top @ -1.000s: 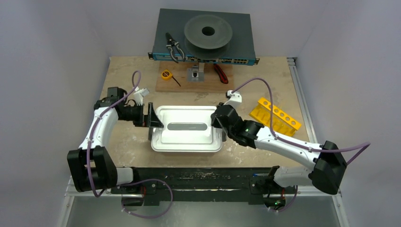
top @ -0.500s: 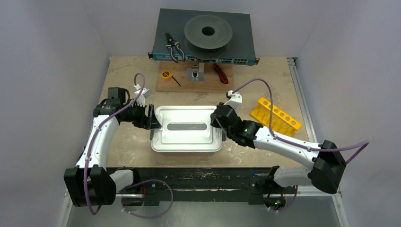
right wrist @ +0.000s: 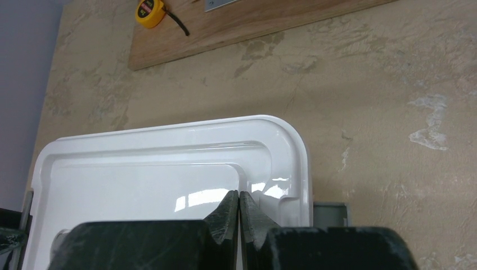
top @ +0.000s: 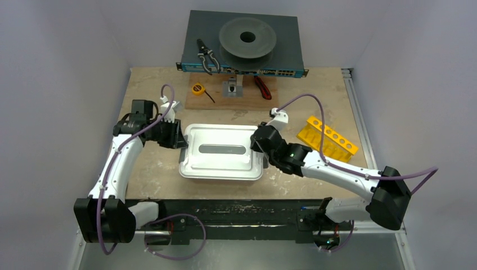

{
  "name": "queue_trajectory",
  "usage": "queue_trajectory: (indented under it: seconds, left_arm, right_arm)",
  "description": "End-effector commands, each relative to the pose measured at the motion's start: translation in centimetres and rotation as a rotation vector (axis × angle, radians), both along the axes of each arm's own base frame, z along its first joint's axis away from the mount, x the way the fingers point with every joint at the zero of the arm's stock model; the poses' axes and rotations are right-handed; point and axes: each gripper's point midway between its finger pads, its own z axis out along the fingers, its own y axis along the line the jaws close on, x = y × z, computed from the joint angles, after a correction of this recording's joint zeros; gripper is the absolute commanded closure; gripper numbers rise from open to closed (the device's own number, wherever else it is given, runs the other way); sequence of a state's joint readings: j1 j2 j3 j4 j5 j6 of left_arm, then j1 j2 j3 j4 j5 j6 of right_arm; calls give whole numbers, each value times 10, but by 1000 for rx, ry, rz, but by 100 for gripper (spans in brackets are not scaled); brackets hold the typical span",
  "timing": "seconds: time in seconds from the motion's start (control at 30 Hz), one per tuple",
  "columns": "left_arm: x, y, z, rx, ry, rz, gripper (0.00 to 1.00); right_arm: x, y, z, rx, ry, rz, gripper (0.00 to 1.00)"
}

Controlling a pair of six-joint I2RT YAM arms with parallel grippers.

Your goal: Organize the chemistry lab equipment

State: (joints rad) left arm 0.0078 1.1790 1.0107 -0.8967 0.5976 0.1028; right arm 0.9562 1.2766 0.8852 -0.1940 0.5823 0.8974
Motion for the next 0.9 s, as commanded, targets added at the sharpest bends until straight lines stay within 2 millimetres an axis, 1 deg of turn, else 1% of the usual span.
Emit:
queue_trajectory:
  seconds: [0.0, 0.03, 0.1, 0.13, 0.17, 0.23, 0.3, 0.33, 0.4, 0.43, 0.47, 0.5, 0.67, 0.73, 0.77, 0.87]
  left_arm:
    - [5, -9, -8, 62, -39, -84, 79]
    - [6, -9, -8, 69, -41, -84, 79]
    - [6, -10, -8, 67, -29, -85, 79]
    - [5, -10, -8, 65, -21, -87, 77]
    - [4, -10, -8, 64, -17, -87, 72]
    - [1, -10, -7, 66, -18, -88, 63]
    - [-2, -11, -5, 59, -21, -92, 60]
    - [-4, -12, -4, 54, -20, -96, 56]
    - [-7, -15, 0, 35, -22, -109, 49]
    - [-9, -16, 2, 26, -24, -112, 46]
    - [-10, -18, 5, 14, -26, -117, 42]
    - [-10, -20, 8, 2, -31, -122, 40]
    - [-12, -25, 20, -34, -56, -138, 28]
    - [-14, -27, 25, -46, -68, -148, 24]
    - [-14, -28, 26, -49, -74, -152, 23]
    - [-15, -28, 27, -45, -83, -160, 23]
  right_arm:
    - [-21, -6, -44, -115, 124, 44, 100]
    - [-20, -6, -44, -118, 124, 43, 100]
    - [-20, -6, -37, -119, 117, 45, 100]
    - [-20, -4, -31, -111, 113, 60, 100]
    - [-21, 0, -22, -97, 107, 82, 99]
    - [-22, 0, -1, -81, 81, 102, 87]
    - [-25, -1, 18, -54, 52, 124, 71]
    - [-26, -1, 26, -42, 42, 137, 65]
    - [-31, -3, 35, -24, 43, 159, 54]
    - [-34, -3, 36, -17, 49, 172, 52]
    - [-37, -3, 36, -8, 57, 181, 48]
    - [-40, -2, 33, -1, 70, 194, 47]
    - [-50, -12, 9, -23, 126, 179, 47]
    - [-53, -17, 14, -16, 120, 179, 45]
    - [-53, -21, 20, -11, 100, 176, 41]
    - [-54, -34, 33, -10, 78, 168, 25]
